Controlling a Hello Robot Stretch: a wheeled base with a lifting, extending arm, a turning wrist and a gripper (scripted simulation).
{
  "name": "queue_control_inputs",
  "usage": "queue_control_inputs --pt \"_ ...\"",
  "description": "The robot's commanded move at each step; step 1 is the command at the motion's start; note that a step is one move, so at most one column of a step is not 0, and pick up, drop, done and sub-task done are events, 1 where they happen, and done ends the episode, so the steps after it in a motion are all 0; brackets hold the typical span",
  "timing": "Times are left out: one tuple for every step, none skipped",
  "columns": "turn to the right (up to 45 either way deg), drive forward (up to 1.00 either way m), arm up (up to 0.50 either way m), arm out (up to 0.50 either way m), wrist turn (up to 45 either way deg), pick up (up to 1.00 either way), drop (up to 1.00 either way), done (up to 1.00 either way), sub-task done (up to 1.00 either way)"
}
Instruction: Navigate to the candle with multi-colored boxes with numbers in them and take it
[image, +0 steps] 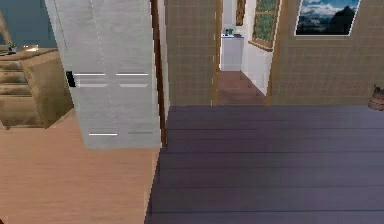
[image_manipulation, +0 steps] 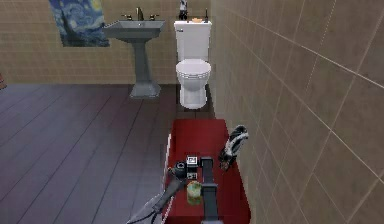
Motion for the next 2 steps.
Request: queue_control_inputs --pt "0.0 0.0 0.0 0.0 45.0 0.0 0.0 0.0 0.0" --pt "0.0 0.0 0.0 0.0 45.0 0.0 0.0 0.0 0.0"
